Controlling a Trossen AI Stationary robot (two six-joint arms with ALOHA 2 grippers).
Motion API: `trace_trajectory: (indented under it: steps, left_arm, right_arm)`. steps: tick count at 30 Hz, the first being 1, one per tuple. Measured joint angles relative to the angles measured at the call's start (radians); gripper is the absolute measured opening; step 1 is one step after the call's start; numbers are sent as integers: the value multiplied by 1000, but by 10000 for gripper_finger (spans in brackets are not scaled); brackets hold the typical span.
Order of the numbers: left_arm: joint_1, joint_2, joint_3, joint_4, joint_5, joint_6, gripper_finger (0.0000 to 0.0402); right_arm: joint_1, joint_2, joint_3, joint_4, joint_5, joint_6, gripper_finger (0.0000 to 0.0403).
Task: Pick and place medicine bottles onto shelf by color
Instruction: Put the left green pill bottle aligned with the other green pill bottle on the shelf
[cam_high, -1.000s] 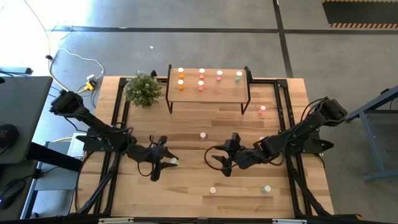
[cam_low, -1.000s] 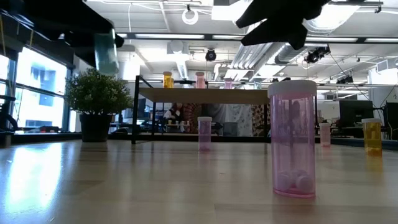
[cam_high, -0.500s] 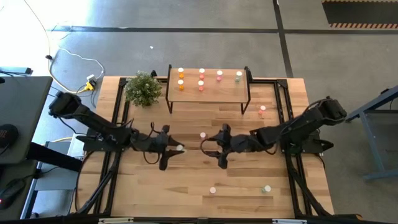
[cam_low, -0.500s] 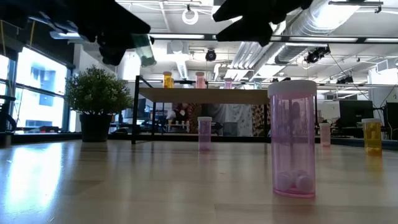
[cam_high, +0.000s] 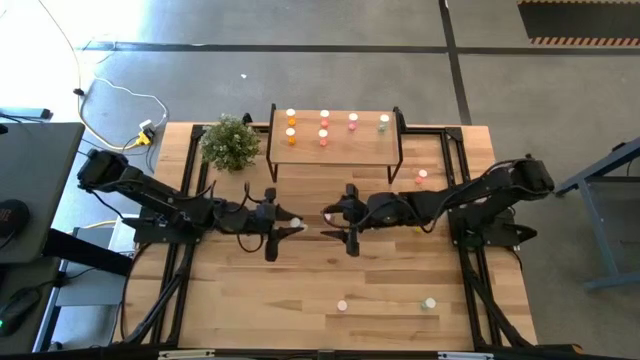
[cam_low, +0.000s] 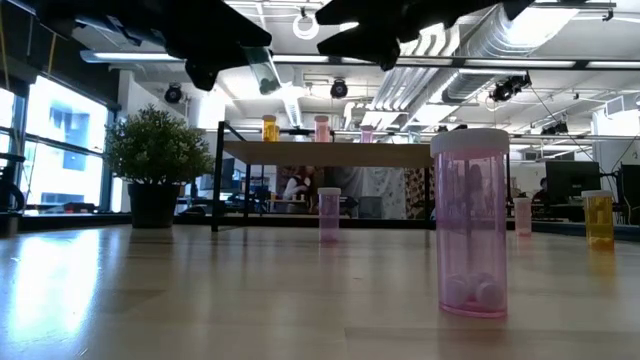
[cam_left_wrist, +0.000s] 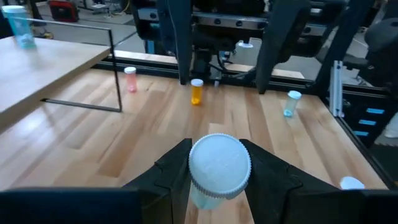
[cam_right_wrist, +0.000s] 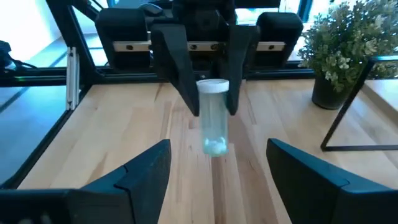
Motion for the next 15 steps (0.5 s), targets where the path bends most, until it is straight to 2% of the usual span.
trace_trajectory:
  steps: [7,15]
  left_arm:
    - [39,0,0,3,26,-1,117]
    - [77,0,0,7,32,-27,117]
  right_arm:
    - [-59,64,0,74,-81,8,256]
    - [-80,115,0,137,-66,11,256]
